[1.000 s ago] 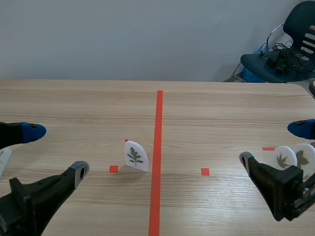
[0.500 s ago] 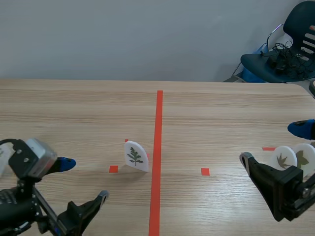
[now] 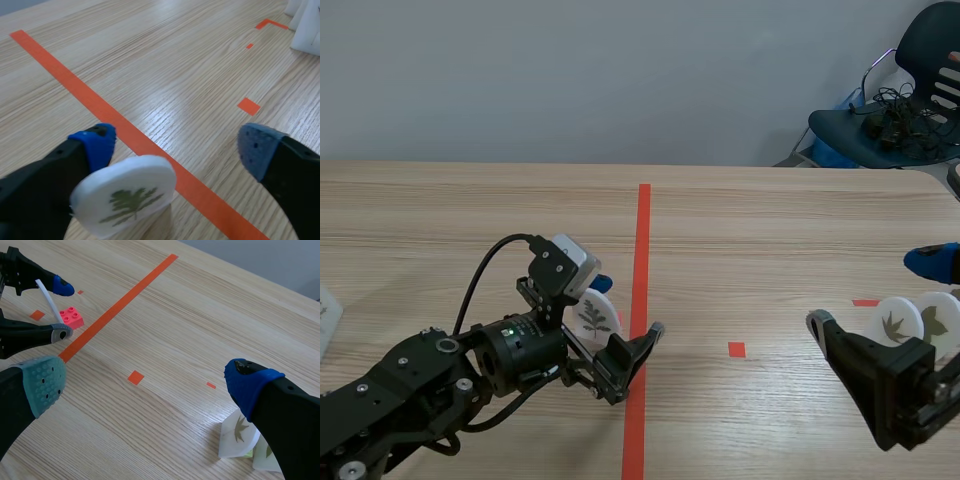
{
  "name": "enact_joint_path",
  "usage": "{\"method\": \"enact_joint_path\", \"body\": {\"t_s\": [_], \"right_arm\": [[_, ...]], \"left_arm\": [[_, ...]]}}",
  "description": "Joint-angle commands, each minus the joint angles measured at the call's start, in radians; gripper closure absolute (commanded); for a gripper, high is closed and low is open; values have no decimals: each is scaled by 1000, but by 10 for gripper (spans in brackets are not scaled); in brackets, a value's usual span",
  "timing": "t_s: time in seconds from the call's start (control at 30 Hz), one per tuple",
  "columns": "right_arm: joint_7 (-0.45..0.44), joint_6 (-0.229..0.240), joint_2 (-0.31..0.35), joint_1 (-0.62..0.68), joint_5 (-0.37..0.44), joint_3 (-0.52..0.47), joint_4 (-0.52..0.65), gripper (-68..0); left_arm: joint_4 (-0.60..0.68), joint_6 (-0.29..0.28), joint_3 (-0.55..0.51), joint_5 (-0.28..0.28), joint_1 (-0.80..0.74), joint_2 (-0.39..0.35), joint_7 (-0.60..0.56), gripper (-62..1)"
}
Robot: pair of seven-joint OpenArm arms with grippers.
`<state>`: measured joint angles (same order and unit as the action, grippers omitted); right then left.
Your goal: Do the leaf sorting experiment
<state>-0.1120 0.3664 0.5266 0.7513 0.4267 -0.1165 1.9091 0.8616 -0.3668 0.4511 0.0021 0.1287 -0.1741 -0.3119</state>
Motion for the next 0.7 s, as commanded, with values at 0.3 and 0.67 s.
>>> {"method": "enact_joint_path", "body": {"t_s": [0.3,0.67], "right_arm": [[-18,0,7,-3,7,-6,18,-679],[-18,0,-4,-3,7,-6,18,-679]], "left_arm": [[34,47,-12,-11,-32,-91,-13,-397],[34,-13,-12,-21,-35,-92,-72,-220]]}}
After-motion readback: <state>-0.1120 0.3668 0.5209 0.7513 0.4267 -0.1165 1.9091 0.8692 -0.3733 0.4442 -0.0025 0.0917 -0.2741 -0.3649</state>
